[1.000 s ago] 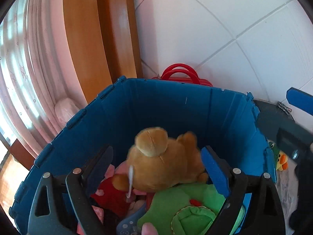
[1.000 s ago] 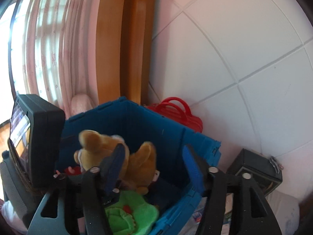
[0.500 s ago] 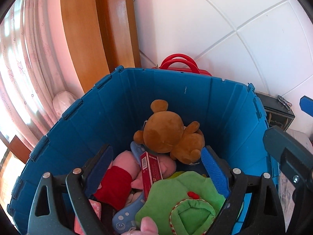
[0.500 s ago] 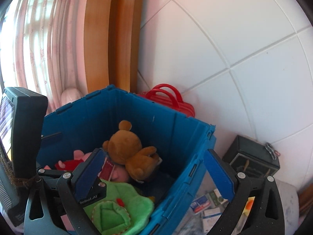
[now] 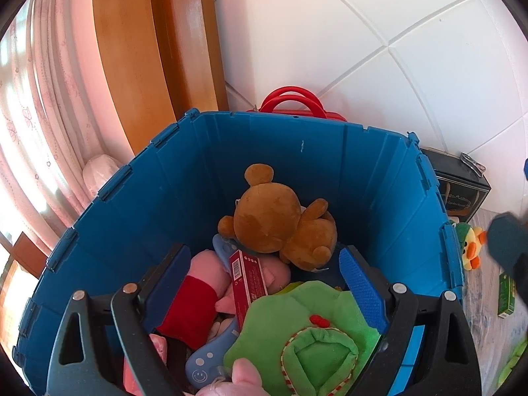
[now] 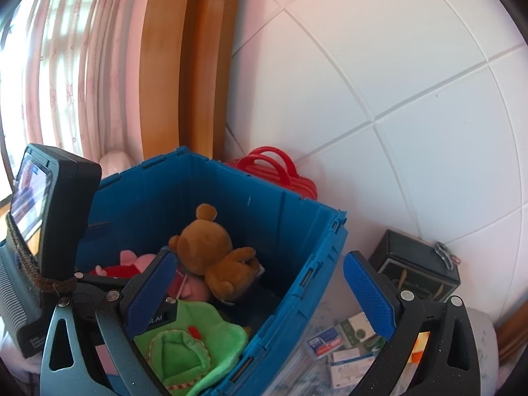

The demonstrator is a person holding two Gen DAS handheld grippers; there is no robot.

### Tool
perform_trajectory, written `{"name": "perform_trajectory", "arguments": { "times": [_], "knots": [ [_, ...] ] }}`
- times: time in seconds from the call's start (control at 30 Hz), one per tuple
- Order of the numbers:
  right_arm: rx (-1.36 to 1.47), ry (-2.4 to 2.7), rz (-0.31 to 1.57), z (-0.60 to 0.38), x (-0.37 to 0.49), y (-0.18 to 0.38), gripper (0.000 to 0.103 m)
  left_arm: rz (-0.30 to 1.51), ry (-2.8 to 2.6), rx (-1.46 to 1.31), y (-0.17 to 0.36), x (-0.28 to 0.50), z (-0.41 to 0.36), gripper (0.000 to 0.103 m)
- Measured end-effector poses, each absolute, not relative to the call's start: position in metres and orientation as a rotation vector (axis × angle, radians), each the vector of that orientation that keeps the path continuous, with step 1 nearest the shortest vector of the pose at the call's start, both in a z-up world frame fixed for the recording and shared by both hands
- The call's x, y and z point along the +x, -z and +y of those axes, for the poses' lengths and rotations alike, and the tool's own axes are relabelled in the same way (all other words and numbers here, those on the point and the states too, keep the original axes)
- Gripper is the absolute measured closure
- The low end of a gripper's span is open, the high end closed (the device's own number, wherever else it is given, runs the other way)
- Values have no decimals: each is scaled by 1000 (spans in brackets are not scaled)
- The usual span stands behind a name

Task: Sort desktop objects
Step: 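Move both tools back toward the green-hooded yellow duck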

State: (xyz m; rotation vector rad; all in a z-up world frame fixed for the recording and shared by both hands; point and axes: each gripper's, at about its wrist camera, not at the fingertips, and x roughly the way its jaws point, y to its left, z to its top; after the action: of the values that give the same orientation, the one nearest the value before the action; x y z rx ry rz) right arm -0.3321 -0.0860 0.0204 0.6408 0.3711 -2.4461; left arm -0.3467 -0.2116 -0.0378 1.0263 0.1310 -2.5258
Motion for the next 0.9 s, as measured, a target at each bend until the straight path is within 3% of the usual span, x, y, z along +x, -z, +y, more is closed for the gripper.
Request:
{"name": "perform_trajectory", "arguments": {
  "times": [0.33, 0.63, 0.9],
  "knots": [
    [577, 2523, 240, 25, -290, -47, 0, 94, 2630, 918, -7, -299, -171, 11],
    [578, 2577, 157, 136, -252, -42, 0, -13, 2813, 704, -73, -216, -82, 10],
    [615, 2673, 62, 231, -237, -21, 0, 5, 2949, 658, -69, -184, 11, 7]
  ]
}}
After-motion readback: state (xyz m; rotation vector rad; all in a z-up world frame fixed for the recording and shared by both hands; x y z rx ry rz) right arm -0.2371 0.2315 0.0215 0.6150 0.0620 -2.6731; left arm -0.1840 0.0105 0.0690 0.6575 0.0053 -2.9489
